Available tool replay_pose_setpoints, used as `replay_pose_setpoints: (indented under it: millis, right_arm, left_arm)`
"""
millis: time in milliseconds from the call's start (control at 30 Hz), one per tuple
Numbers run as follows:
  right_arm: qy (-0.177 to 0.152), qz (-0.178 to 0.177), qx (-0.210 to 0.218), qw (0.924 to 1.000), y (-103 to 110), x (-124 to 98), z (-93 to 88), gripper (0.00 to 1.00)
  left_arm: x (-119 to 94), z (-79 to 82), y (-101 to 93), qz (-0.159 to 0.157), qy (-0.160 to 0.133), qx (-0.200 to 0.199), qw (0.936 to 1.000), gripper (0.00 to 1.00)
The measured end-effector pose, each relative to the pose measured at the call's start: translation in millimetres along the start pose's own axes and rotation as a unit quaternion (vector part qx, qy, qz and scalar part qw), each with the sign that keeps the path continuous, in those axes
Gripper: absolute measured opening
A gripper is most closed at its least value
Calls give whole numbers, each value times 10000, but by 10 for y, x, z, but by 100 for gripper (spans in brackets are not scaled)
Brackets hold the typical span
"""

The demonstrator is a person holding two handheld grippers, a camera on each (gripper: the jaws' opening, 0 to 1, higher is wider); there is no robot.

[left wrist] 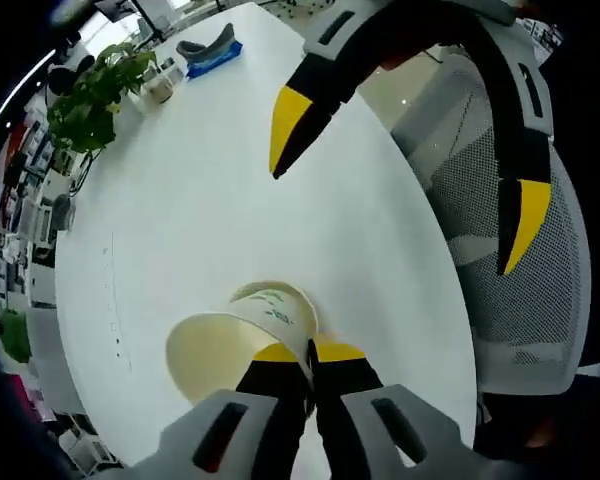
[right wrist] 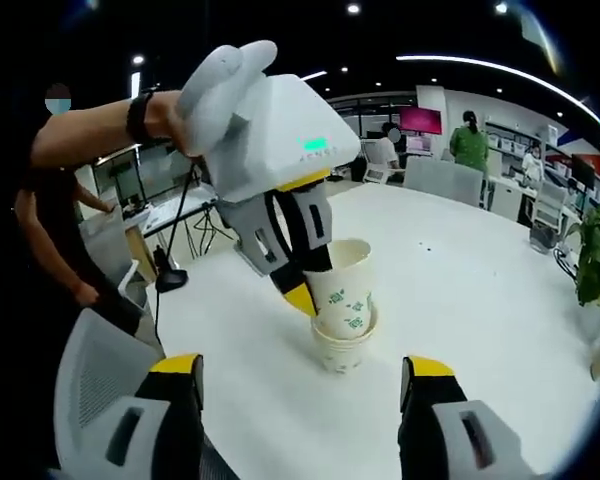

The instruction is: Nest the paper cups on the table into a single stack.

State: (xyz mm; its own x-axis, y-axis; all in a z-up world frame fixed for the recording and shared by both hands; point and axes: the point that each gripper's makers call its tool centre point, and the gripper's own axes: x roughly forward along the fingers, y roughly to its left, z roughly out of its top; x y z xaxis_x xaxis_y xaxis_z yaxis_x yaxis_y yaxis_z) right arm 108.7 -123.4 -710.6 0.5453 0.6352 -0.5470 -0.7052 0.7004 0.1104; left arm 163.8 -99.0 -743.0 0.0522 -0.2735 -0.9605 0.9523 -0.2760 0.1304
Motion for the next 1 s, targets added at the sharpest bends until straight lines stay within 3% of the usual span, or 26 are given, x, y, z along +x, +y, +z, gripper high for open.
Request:
replay_pose_setpoints:
  millis: [333,767,900,967,1000]
  right_arm:
    - [-115,73,71,9999,-51,52,54,81]
    - [-96,131,132,9998,-94,150,105,80]
    - [-96,157,118,9998,-77,181,163,80]
    - [-80,175,80,9998,-78,202,180,80]
    - [-67,172,75,9998,-81,213,190,79]
  left_arm:
    - [4,-49,22,84,75,-186,9998,6]
    - [-137,-126,34,226,-420,-771,9959,12]
    - [-209,-179,42,316,-632,-1034,9921,16]
    - [-237,-234,103,483,-885,-1387,9852,19]
    - [-319,-222,87,555,-1105,-1724,9772,20]
